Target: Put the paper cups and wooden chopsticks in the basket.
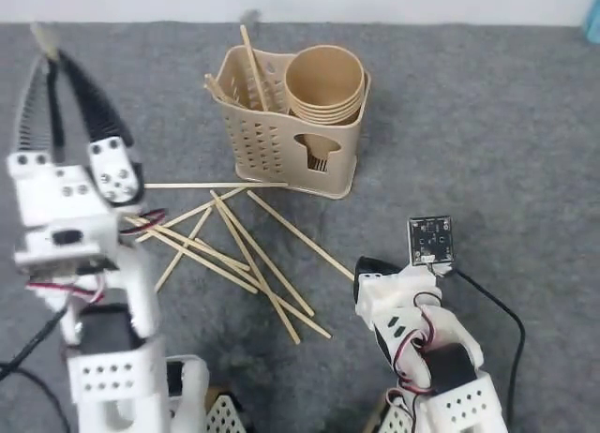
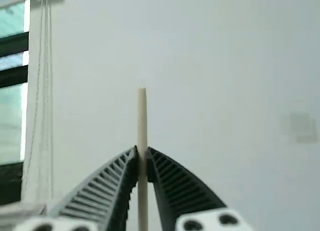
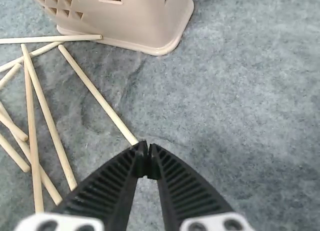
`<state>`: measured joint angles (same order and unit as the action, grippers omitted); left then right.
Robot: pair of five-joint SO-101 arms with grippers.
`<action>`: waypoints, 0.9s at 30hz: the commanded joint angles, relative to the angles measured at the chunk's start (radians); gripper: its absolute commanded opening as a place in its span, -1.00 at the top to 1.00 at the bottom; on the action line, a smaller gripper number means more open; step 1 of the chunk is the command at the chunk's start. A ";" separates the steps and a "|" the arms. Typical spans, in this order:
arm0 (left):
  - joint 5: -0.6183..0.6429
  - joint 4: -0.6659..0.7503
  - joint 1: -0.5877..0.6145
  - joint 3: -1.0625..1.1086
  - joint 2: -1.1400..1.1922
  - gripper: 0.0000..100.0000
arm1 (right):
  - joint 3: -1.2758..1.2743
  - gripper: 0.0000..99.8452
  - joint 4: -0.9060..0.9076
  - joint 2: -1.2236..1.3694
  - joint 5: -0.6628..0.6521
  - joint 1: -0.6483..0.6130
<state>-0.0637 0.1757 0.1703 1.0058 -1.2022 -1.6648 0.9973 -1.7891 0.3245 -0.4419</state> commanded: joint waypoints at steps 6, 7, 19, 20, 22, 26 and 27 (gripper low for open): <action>0.175 0.213 -0.129 -0.137 0.213 0.98 | -0.020 0.98 -0.001 -0.001 0.005 0.047; 0.203 0.213 -0.140 -0.163 0.244 0.98 | -0.020 0.98 -0.001 -0.001 0.005 0.048; 0.239 0.235 -0.229 -0.361 0.588 0.98 | -0.020 0.98 -0.001 -0.004 -0.008 0.048; 0.238 0.265 -0.229 -0.361 0.614 0.98 | -0.020 0.98 -0.001 -0.004 -0.025 0.048; 0.238 0.344 -0.226 -0.361 0.686 0.98 | -0.020 0.98 -0.001 -0.004 -0.041 0.048; 0.236 0.460 -0.219 -0.380 0.847 0.98 | -0.020 0.98 -0.002 -0.002 -0.046 0.044; 0.236 0.476 -0.219 -0.384 0.881 0.98 | -0.020 0.98 -0.002 -0.002 -0.046 0.044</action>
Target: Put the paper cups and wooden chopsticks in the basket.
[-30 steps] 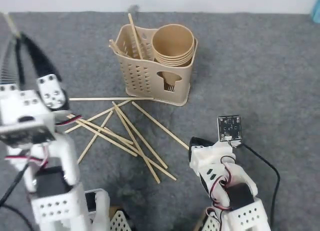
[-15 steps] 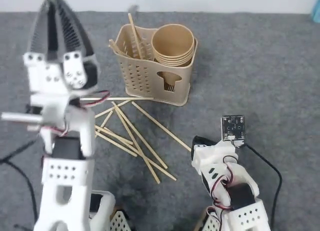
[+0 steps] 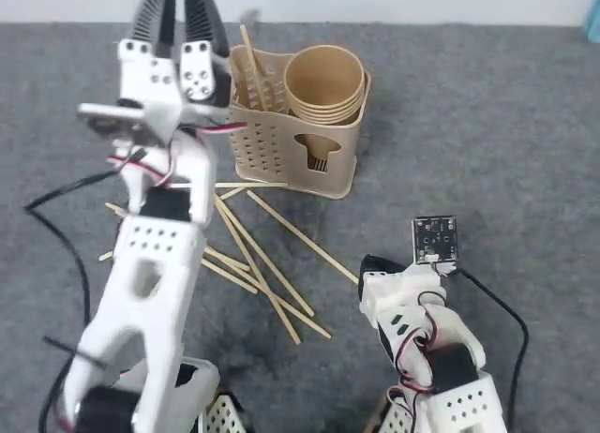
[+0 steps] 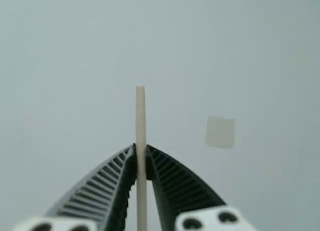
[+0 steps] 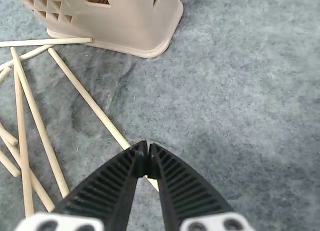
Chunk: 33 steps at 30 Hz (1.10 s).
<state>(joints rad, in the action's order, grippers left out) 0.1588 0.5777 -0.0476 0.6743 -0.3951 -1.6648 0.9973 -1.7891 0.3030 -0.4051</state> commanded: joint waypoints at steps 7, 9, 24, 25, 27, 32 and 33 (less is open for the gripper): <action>0.015 0.109 -0.005 -0.001 0.161 0.97 | -0.020 0.98 -0.024 0.004 -0.026 0.010; 0.015 0.107 -0.011 0.047 0.160 0.96 | -0.020 0.98 -0.025 0.004 -0.026 0.010; 0.023 -0.204 0.026 0.099 -0.081 0.82 | -0.020 0.98 -0.025 0.004 -0.028 0.008; 0.023 -0.262 0.026 0.099 -0.133 0.83 | -0.020 0.98 -0.025 0.004 -0.028 0.008; 0.023 -0.422 0.028 0.071 -0.238 0.83 | -0.020 0.98 -0.025 0.005 -0.028 0.008; 0.023 -1.037 0.109 -0.205 -0.382 0.76 | -0.020 0.98 -0.019 0.005 -0.028 0.008; 0.023 -1.155 0.137 -0.288 -0.377 0.74 | -0.020 0.98 -0.018 0.005 -0.028 0.008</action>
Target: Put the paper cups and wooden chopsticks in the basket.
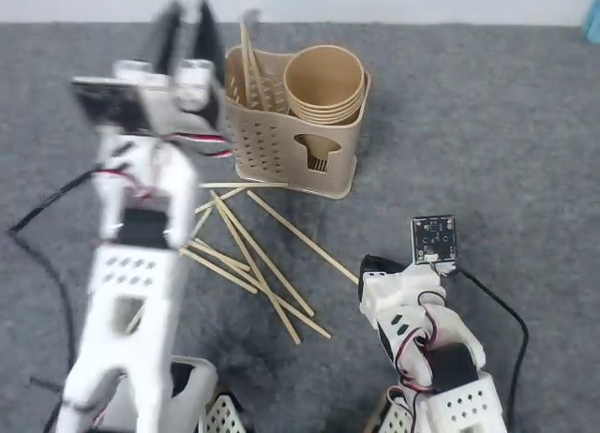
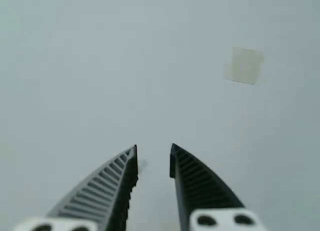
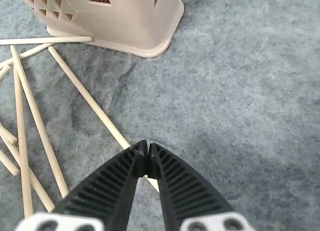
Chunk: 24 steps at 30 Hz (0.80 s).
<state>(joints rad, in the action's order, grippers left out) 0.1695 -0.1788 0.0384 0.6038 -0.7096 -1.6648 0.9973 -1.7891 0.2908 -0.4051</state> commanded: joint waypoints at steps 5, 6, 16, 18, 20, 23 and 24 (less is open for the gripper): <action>0.012 -0.832 0.181 -0.558 0.074 0.67 | -0.020 0.98 -0.013 0.005 -0.015 0.008; 0.012 -0.899 0.199 -0.613 0.117 0.66 | -0.020 0.98 -0.012 0.005 -0.015 0.008; 0.241 -1.272 0.338 -0.808 0.603 0.67 | -0.020 0.98 0.001 0.005 -0.015 0.010; 0.334 -1.298 0.359 -0.808 0.697 0.67 | -0.020 0.98 0.001 0.005 -0.015 0.010; 0.408 -1.307 0.377 -0.808 0.786 0.66 | -0.020 0.98 0.001 0.005 -0.015 0.008; 0.483 -1.283 0.405 -0.811 0.904 0.66 | -0.020 0.98 0.001 0.005 -0.015 0.008; 0.503 -1.264 0.413 -0.811 0.939 0.66 | -0.020 0.98 0.001 0.005 -0.015 0.008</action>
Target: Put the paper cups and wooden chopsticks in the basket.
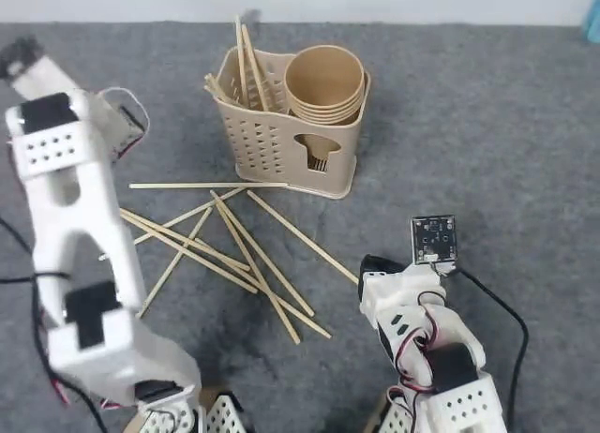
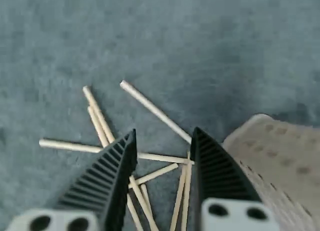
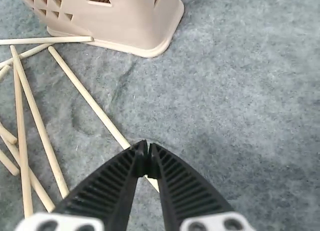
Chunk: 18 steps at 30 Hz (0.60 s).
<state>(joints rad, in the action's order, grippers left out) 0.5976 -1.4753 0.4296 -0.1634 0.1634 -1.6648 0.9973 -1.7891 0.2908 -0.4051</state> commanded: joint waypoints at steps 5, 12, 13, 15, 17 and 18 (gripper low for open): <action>0.115 0.104 0.041 -0.045 0.230 0.66 | -0.020 0.98 0.001 0.005 -0.015 0.008; 0.141 0.190 0.040 -0.045 0.368 0.66 | -0.020 0.98 0.001 0.005 -0.061 0.008; 0.143 0.207 0.040 -0.045 0.381 0.66 | -0.020 0.98 0.001 0.005 -0.064 0.008; 0.143 0.245 0.040 -0.045 0.400 0.66 | -0.020 0.98 0.001 0.005 -0.068 0.007; 0.143 0.282 0.040 -0.045 0.416 0.66 | -0.020 0.98 0.001 0.005 -0.069 0.007; 0.143 0.296 0.041 -0.045 0.423 0.66 | -0.020 0.98 0.001 0.005 -0.069 0.007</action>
<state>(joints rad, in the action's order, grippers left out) 0.7265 -1.2329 0.4680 -0.1634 0.5915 -1.6648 0.9973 -1.7891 0.2417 -0.4051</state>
